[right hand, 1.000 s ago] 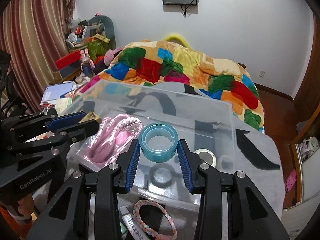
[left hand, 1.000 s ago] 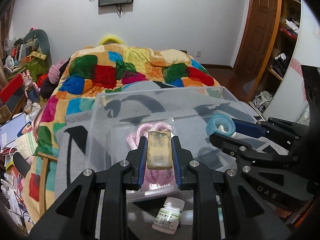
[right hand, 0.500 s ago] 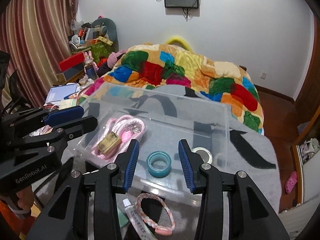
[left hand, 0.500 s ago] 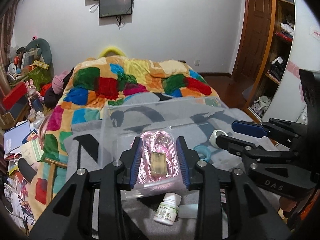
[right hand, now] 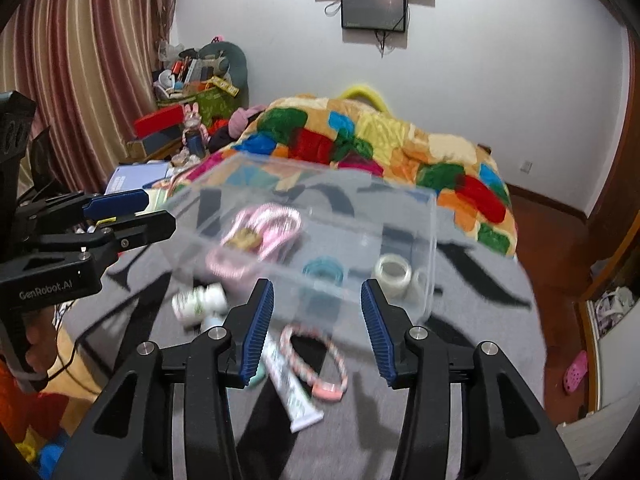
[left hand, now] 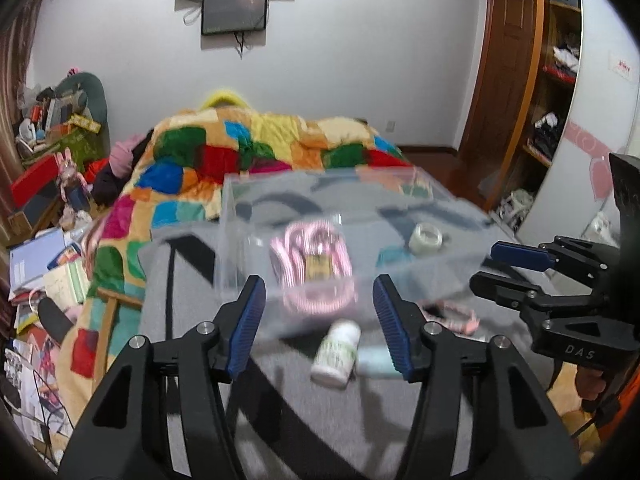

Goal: Organize objects
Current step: 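Carry the white ointment tube with the right tool while the left carries the pill bottle into the box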

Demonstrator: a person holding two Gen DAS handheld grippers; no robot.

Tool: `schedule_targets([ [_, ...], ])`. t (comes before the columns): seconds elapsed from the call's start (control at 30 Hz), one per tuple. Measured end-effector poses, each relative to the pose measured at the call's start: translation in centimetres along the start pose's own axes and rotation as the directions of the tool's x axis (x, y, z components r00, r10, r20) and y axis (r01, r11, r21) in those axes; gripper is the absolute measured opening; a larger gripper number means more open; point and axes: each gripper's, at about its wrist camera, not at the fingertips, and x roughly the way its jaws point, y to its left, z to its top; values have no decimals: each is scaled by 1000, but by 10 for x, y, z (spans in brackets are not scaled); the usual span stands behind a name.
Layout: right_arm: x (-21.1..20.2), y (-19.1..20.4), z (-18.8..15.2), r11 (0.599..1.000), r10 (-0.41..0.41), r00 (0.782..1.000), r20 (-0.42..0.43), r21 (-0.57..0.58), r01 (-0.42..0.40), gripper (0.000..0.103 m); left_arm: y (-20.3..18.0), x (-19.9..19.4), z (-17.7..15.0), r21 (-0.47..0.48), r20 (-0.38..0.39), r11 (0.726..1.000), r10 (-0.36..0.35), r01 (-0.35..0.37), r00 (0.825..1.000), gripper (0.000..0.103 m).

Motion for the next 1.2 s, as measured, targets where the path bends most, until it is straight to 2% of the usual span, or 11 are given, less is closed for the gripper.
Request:
schedule_targets([
  [0.2,18,4,-38,998,61,992,-112,8,-60,42,2,29,-30,-12,-116,1000,-8,7,993,56],
  [0.33,30,7,-52,997,83,984,-155,9,-82,33,4,43,-37,-38,-154,999,-26,21,988,56],
  [0.43,35,10,-52,995,98,982,-164,0,-100,27,3,51,-34,-40,-160,999,-38,32,986,56],
  [0.57,44,13,-47,994,99,981,-168,-26,-105,26,0,60,-32,-32,-174,999,-42,37,984,55],
  [0.67,50,14,-47,994,101,979,-176,-31,-108,26,0,65,-36,-39,-187,999,-44,37,981,50],
  [0.83,52,13,-52,993,110,979,-173,-19,-115,16,7,63,-42,-72,-180,996,-56,44,982,30],
  [1.07,41,12,-53,990,140,977,-160,17,-139,15,14,46,-50,-95,-158,995,-49,35,986,29],
  [1.2,25,10,-48,988,150,981,-121,34,-147,15,16,31,-47,-104,-132,994,-58,44,990,29],
])
